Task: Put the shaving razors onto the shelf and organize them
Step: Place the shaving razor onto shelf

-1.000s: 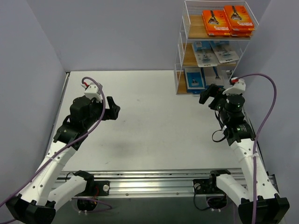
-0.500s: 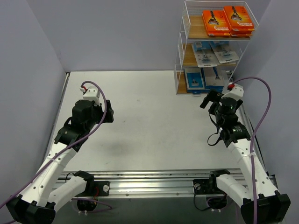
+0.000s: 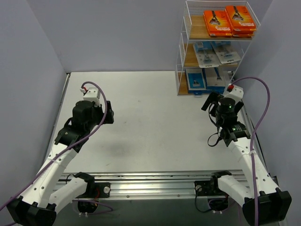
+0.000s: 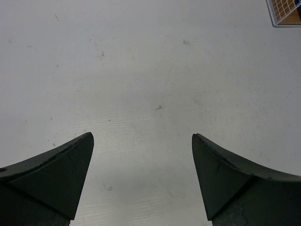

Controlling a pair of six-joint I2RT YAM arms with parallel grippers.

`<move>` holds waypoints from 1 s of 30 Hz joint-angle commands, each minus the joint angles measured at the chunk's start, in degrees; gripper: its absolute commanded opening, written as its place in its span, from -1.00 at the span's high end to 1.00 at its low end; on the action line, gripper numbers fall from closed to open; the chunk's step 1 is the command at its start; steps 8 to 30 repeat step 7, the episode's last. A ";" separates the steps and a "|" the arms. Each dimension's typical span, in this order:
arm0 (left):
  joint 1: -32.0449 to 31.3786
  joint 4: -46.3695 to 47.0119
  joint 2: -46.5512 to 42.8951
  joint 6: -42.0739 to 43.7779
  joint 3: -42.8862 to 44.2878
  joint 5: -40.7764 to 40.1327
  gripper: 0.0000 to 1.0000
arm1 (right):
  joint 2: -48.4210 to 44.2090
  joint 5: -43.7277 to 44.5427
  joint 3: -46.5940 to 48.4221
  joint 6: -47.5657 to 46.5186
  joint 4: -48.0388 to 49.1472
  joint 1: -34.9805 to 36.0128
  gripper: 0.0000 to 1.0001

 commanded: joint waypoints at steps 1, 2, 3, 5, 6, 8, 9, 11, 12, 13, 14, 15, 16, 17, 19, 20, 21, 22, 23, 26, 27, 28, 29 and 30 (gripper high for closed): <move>0.44 0.50 0.31 0.59 2.27 0.74 -0.88 | -0.03 3.13 1.89 0.07 -0.03 0.44 -1.00; 0.45 0.41 0.57 0.51 2.36 0.83 -0.88 | -0.03 3.14 1.89 0.07 0.06 0.52 -1.00; 0.45 0.41 0.66 0.51 2.36 0.83 -0.88 | -0.03 3.14 1.89 -0.01 0.06 0.52 -1.00; 0.53 0.41 0.40 0.51 2.28 0.83 -0.88 | 0.05 2.70 1.80 -0.10 0.14 0.52 -1.00; 0.53 0.41 0.31 0.51 2.19 0.75 -0.88 | 0.14 2.96 1.80 -0.02 0.14 0.52 -1.00; 0.53 0.50 0.22 0.42 2.19 0.75 -0.88 | 0.58 3.05 1.97 0.16 -0.03 0.44 -1.00; 0.53 0.50 0.22 0.42 2.19 0.75 -0.88 | 0.58 3.05 1.97 0.16 -0.03 0.44 -1.00; 0.53 0.50 0.22 0.42 2.19 0.75 -0.88 | 0.58 3.05 1.97 0.16 -0.03 0.44 -1.00; 0.53 0.50 0.22 0.42 2.19 0.75 -0.88 | 0.58 3.05 1.97 0.16 -0.03 0.44 -1.00; 0.53 0.50 0.22 0.42 2.19 0.75 -0.88 | 0.58 3.05 1.97 0.16 -0.03 0.44 -1.00; 0.53 0.50 0.22 0.42 2.19 0.75 -0.88 | 0.58 3.05 1.97 0.16 -0.03 0.44 -1.00; 0.53 0.50 0.22 0.42 2.19 0.75 -0.88 | 0.58 3.05 1.97 0.16 -0.03 0.44 -1.00; 0.53 0.50 0.22 0.42 2.19 0.75 -0.88 | 0.58 3.05 1.97 0.16 -0.03 0.44 -1.00; 0.53 0.50 0.22 0.42 2.19 0.75 -0.88 | 0.58 3.05 1.97 0.16 -0.03 0.44 -1.00; 0.53 0.50 0.22 0.42 2.19 0.75 -0.88 | 0.58 3.05 1.97 0.16 -0.03 0.44 -1.00; 0.53 0.50 0.22 0.42 2.19 0.75 -0.88 | 0.58 3.05 1.97 0.16 -0.03 0.44 -1.00; 0.53 0.50 0.22 0.42 2.19 0.75 -0.88 | 0.58 3.05 1.97 0.16 -0.03 0.44 -1.00; 0.53 0.50 0.22 0.42 2.19 0.75 -0.88 | 0.58 3.05 1.97 0.16 -0.03 0.44 -1.00; 0.53 0.50 0.22 0.42 2.19 0.75 -0.88 | 0.58 3.05 1.97 0.16 -0.03 0.44 -1.00; 0.53 0.50 0.22 0.42 2.19 0.75 -0.88 | 0.58 3.05 1.97 0.16 -0.03 0.44 -1.00; 0.53 0.50 0.22 0.42 2.19 0.75 -0.88 | 0.58 3.05 1.97 0.16 -0.03 0.44 -1.00; 0.53 0.50 0.22 0.42 2.19 0.75 -0.88 | 0.58 3.05 1.97 0.16 -0.03 0.44 -1.00; 0.53 0.50 0.22 0.42 2.19 0.75 -0.88 | 0.58 3.05 1.97 0.16 -0.03 0.44 -1.00; 0.53 0.50 0.22 0.42 2.19 0.75 -0.88 | 0.58 3.05 1.97 0.16 -0.03 0.44 -1.00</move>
